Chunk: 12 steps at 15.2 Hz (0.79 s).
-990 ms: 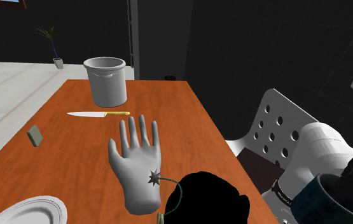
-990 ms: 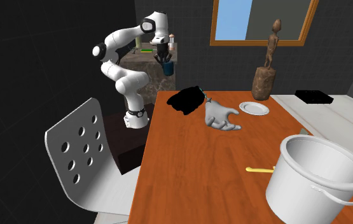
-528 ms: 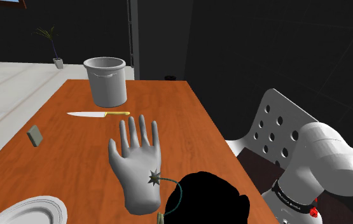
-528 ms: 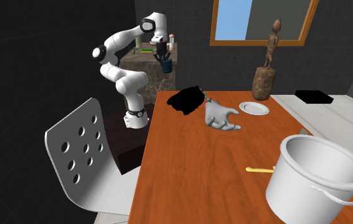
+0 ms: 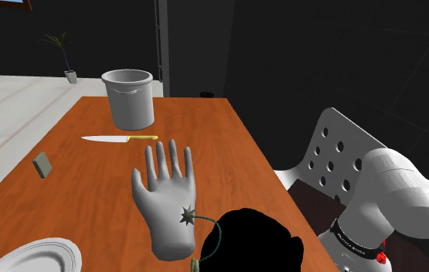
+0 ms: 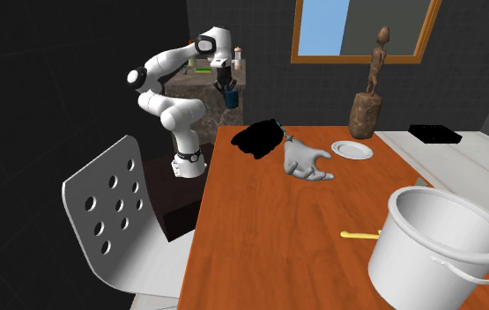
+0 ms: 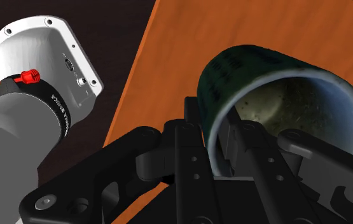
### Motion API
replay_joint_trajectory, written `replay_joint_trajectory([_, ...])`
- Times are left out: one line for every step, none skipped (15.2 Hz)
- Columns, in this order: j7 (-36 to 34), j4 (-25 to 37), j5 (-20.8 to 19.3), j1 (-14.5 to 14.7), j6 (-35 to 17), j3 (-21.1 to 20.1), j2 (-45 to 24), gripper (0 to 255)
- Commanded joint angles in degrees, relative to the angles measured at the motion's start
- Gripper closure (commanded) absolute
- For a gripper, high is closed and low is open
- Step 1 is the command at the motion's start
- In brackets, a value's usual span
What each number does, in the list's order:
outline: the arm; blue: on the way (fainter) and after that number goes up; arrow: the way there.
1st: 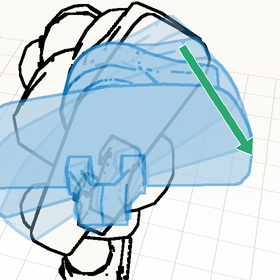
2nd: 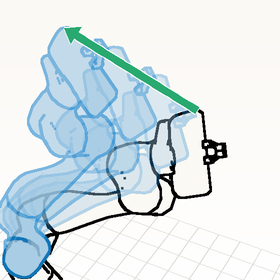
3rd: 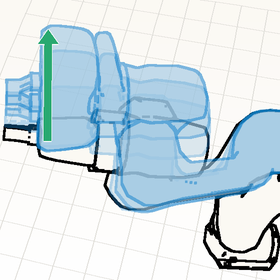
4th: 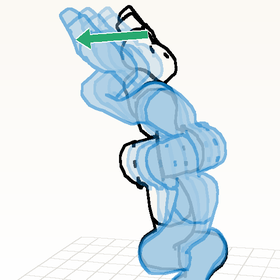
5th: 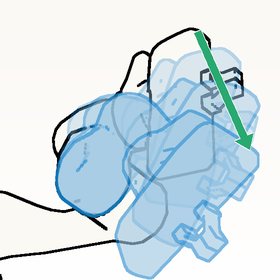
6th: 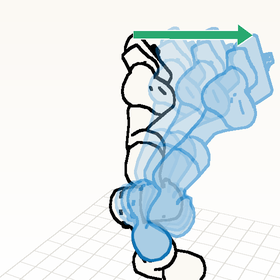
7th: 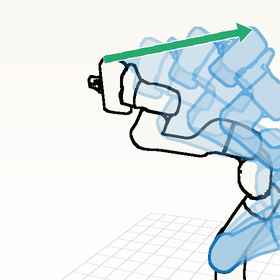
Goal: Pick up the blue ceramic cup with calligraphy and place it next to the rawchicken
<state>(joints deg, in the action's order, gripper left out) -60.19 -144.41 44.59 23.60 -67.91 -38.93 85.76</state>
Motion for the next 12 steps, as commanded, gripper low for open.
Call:
replay_joint_trajectory([0.04,-1.66,0.97,0.59,-0.6,-0.98,1.1,255])
replay_joint_trajectory([0.05,-2.41,1.47,0.86,-0.89,-1.49,1.58,255])
replay_joint_trajectory([0.06,-3.16,1.97,1.13,-1.18,-2.02,2.06,255])
replay_joint_trajectory([0.06,-3.9,2.49,1.41,-1.47,-2.56,2.54,255])
replay_joint_trajectory([0.06,-4.64,3.02,1.7,-1.75,-3.11,3.0,255])
replay_joint_trajectory([0.06,-5.36,3.57,1.99,-2.03,-3.68,3.46,255])
replay_joint_trajectory([0.05,-6.08,4.12,2.29,-2.32,-4.27,3.92,255])
replay_joint_trajectory([0.04,-6.79,4.7,2.6,-2.6,-4.87,4.36,255])
replay_joint_trajectory([0.02,-7.49,5.28,2.91,-2.87,-5.49,4.8,255])
replay_joint_trajectory([0.0,-8.18,5.88,3.23,-3.15,-6.12,5.23,255])
replay_joint_trajectory([-0.03,-8.86,6.5,3.56,-3.42,-6.77,5.66,255])
replay_joint_trajectory([-0.09,-9.54,7.11,3.92,-3.73,-7.44,6.04,255])
